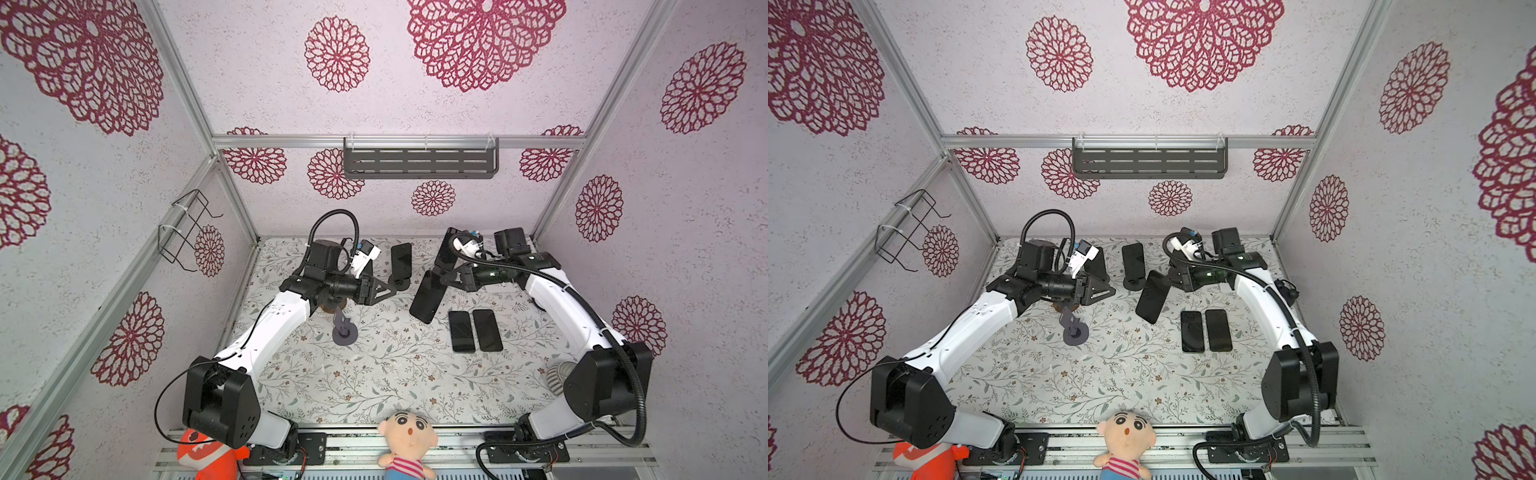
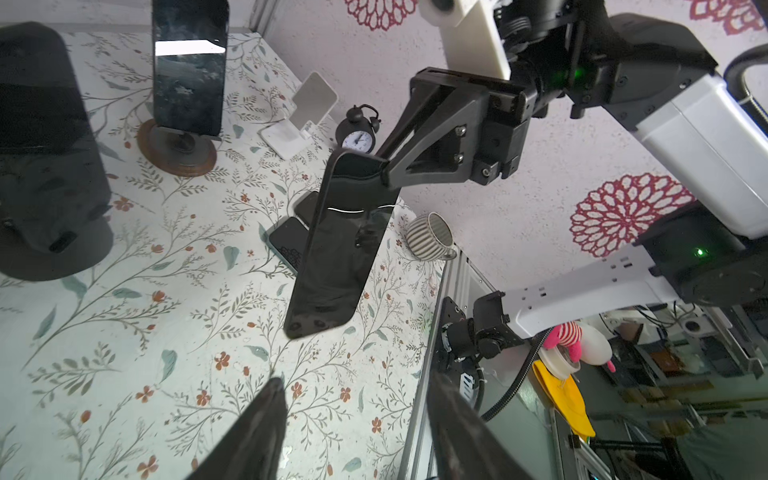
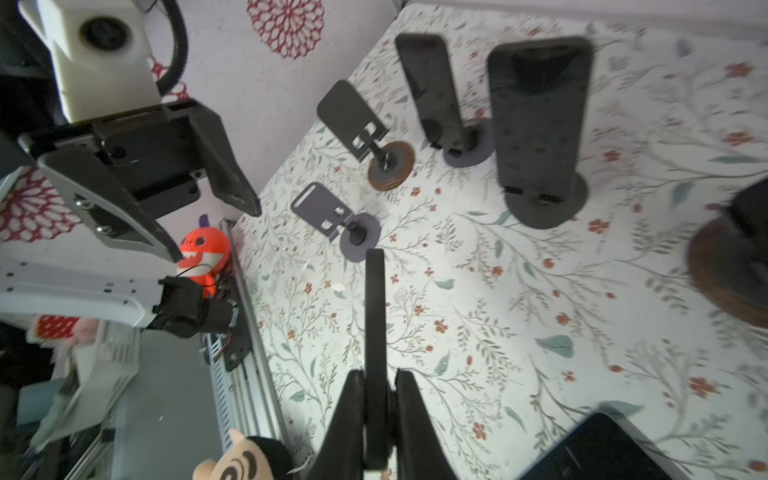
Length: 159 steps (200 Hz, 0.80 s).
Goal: Remove the phone from the phone stand
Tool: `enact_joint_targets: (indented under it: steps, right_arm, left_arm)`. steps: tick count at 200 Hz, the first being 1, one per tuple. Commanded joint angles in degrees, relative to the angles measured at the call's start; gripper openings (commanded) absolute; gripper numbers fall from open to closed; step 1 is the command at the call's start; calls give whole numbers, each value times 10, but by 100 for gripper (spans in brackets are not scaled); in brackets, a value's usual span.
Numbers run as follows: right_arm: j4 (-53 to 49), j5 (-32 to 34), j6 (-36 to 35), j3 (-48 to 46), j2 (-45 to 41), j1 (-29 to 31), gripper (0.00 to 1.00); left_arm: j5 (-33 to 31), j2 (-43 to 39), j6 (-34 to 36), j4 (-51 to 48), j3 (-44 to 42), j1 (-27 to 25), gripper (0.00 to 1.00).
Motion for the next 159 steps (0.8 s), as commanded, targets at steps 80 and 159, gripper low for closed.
enact_joint_targets:
  steps: [80,159]
  right_arm:
    - [-38,-156,-104,96,56,67,0]
    - [-51,-192,-137,121,90,77,0]
  left_arm:
    - [27,24,23,30,-10,-7,76]
    - [72,39,-2,60,-15,-14,41]
